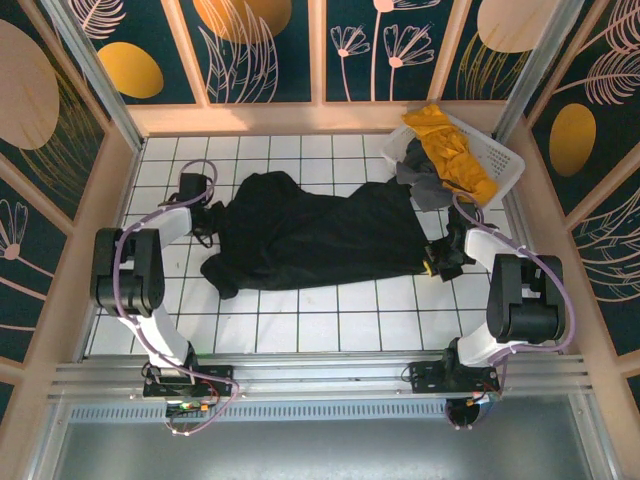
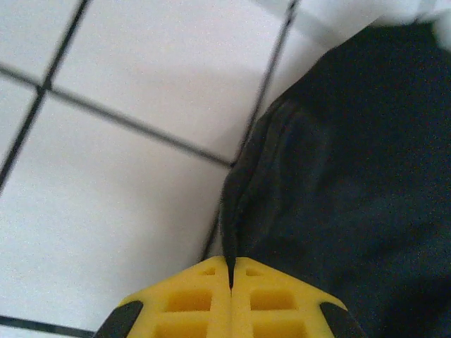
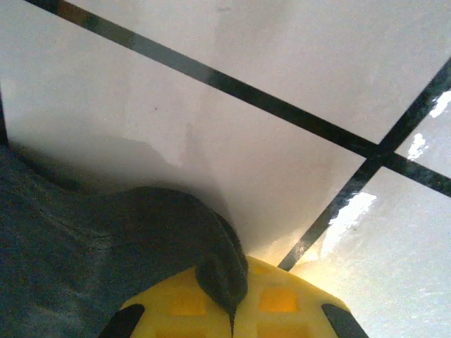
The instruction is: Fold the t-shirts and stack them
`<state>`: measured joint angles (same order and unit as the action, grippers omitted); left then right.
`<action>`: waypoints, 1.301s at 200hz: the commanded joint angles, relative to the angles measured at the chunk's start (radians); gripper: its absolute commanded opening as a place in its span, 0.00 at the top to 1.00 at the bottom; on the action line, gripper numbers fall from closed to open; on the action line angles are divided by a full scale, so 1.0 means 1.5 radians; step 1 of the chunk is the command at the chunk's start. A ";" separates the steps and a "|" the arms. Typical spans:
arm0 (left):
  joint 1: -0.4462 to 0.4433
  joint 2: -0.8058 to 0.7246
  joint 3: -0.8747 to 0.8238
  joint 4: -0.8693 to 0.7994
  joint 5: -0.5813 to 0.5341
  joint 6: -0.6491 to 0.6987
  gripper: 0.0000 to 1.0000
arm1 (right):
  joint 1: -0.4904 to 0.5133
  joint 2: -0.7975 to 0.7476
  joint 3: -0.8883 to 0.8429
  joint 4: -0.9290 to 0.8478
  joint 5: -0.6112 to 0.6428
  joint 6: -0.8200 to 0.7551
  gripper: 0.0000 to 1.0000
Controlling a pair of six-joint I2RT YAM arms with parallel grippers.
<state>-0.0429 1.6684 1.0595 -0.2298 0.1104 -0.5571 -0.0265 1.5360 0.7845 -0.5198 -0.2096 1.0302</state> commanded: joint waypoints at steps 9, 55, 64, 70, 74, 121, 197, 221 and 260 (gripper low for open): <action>-0.005 -0.184 0.018 0.067 -0.058 -0.070 1.00 | -0.004 -0.029 0.007 0.018 0.030 0.005 1.00; -0.005 -0.456 -0.173 0.187 -0.241 -0.146 1.00 | -0.007 -0.046 -0.002 0.022 0.066 0.009 1.00; -0.004 -0.449 -0.177 0.173 -0.261 -0.147 1.00 | -0.008 -0.040 -0.003 0.025 0.059 0.006 1.00; -0.004 -0.428 -0.164 0.152 -0.260 -0.138 1.00 | -0.008 -0.033 -0.002 0.026 0.054 0.004 1.00; -0.004 -0.409 -0.151 0.142 -0.252 -0.130 1.00 | -0.007 -0.028 -0.001 0.027 0.051 0.003 1.00; 0.002 -0.211 -0.006 0.148 -0.215 -0.101 1.00 | -0.006 -0.003 0.018 0.038 0.041 -0.009 1.00; 0.008 0.126 0.358 0.140 -0.094 -0.020 1.00 | -0.001 0.028 0.033 0.038 -0.003 -0.017 1.00; 0.008 0.177 0.407 0.120 -0.036 -0.013 0.81 | 0.006 0.034 0.037 0.035 -0.014 -0.021 1.00; 0.005 0.113 0.323 0.018 -0.124 0.002 0.34 | 0.018 0.041 0.052 0.018 -0.014 -0.044 1.00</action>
<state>-0.0395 1.9297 1.6325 -0.1112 -0.0090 -0.5907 -0.0139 1.5829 0.8234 -0.4683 -0.2264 1.0035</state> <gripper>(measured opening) 0.650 0.057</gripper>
